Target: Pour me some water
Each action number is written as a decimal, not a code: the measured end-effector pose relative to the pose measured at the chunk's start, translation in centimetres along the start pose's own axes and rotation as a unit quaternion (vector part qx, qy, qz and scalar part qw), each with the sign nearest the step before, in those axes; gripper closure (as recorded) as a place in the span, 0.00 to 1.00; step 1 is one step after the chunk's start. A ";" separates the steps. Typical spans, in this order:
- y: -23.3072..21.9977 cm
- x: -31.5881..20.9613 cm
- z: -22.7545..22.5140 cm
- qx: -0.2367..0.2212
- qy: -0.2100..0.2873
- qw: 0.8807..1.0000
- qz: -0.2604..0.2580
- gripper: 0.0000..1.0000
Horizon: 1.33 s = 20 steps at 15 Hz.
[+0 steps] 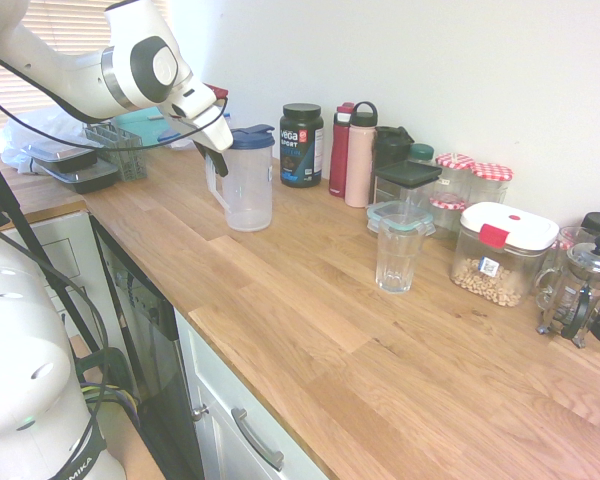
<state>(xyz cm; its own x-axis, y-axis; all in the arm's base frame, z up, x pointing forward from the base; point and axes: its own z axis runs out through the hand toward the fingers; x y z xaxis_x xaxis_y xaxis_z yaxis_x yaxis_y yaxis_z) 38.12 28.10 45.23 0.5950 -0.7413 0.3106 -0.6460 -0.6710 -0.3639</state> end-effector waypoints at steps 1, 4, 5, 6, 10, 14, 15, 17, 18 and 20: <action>-0.1 -0.2 0.2 0.001 -0.002 1.000 0.003 0.00; -0.1 -0.3 0.7 0.002 -0.004 1.000 0.010 0.00; -0.1 -0.3 0.8 0.002 -0.002 1.000 0.012 0.00; -0.1 -0.3 0.8 0.001 0.001 1.000 0.015 0.00; 0.0 -0.4 0.8 -0.003 0.012 1.000 0.019 0.00; 0.2 -0.9 0.9 -0.014 0.019 1.000 0.021 0.00; 0.3 -1.3 0.9 -0.021 0.018 0.999 0.016 0.00; 0.5 -2.4 0.8 -0.031 0.016 0.999 0.003 0.00; 0.7 -3.0 0.7 -0.040 0.013 0.999 -0.003 0.00; 1.4 -4.0 0.3 -0.090 -0.014 0.996 -0.016 0.00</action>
<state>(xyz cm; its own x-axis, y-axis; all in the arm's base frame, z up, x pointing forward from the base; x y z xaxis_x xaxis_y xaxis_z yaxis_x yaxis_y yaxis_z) 34.93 30.10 43.24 0.6278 -0.7209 0.2937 -0.7006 -0.6877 -0.1903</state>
